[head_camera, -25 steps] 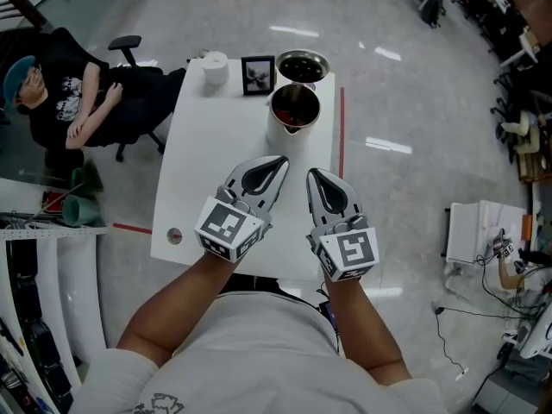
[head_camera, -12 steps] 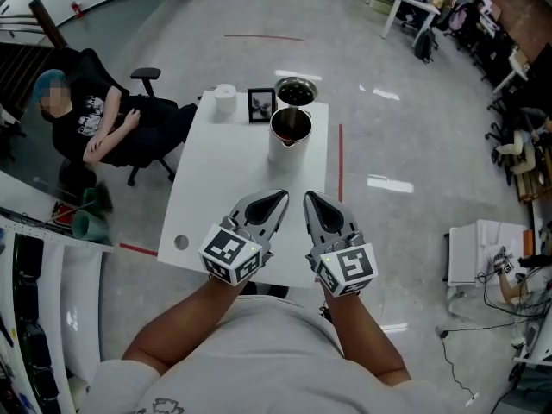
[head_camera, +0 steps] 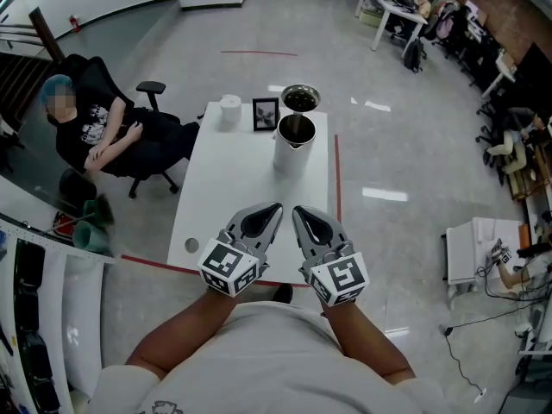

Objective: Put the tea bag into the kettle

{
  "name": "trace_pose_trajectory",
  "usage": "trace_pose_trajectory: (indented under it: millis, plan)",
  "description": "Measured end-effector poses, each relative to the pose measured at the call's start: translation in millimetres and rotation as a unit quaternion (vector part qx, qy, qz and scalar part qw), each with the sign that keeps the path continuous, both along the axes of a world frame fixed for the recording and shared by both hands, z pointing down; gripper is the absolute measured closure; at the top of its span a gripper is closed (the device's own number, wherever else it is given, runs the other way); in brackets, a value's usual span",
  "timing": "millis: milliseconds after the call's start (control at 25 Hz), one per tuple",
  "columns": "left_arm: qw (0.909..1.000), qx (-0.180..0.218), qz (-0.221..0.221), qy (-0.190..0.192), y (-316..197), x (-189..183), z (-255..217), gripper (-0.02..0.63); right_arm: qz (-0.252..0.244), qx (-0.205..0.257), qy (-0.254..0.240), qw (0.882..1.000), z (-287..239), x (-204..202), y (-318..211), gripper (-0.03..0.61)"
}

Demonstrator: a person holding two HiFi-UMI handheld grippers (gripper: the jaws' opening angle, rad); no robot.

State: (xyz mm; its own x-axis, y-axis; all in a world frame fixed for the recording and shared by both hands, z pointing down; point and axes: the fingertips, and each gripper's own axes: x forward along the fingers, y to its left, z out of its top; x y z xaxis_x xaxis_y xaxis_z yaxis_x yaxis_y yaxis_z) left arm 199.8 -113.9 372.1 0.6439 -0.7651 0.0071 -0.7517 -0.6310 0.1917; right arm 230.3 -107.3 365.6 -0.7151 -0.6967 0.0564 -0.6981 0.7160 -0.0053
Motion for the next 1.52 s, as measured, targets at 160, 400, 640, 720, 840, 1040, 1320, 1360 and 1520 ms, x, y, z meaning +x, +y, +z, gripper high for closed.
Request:
trace_pose_trajectory:
  millis: [160, 400, 640, 720, 840, 1040, 1320, 1360, 1520]
  plan:
    - [1.0, 0.005, 0.008, -0.003, 33, -31, -2, 0.603, 0.005, 0.005, -0.003, 1.0, -2, -32, 32, 0.568]
    - [0.9995, -0.002, 0.03, -0.009, 99, -77, -2, 0.603, 0.016, 0.005, -0.018, 1.0, -7, -77, 99, 0.568]
    - [0.999, -0.003, 0.044, -0.009, 165, -117, 5, 0.603, 0.026, -0.001, -0.02, 0.999, 7, -115, 167, 0.568]
    - [0.9988, -0.002, 0.048, -0.012, 181, -124, 7, 0.603, 0.029, 0.0, -0.018, 0.999, 9, -120, 185, 0.568]
    - [0.9985, -0.006, 0.053, -0.013, 202, -125, 13, 0.603, 0.035, 0.0, -0.014, 0.999, 11, -122, 206, 0.568]
    - [0.9981, -0.001, 0.059, -0.015, 222, -121, 14, 0.603, 0.045, 0.002, -0.015, 0.999, 9, -122, 226, 0.568]
    - [0.9979, 0.007, 0.063, -0.012, 231, -114, 7, 0.603, 0.054, 0.008, -0.015, 0.998, 2, -113, 236, 0.568]
    - [0.9979, 0.007, 0.064, -0.012, 233, -113, 7, 0.603, 0.056, 0.009, -0.015, 0.998, 2, -112, 238, 0.568]
    - [0.9979, 0.007, 0.064, -0.012, 236, -115, 9, 0.603, 0.057, 0.011, -0.014, 0.998, 3, -112, 243, 0.568]
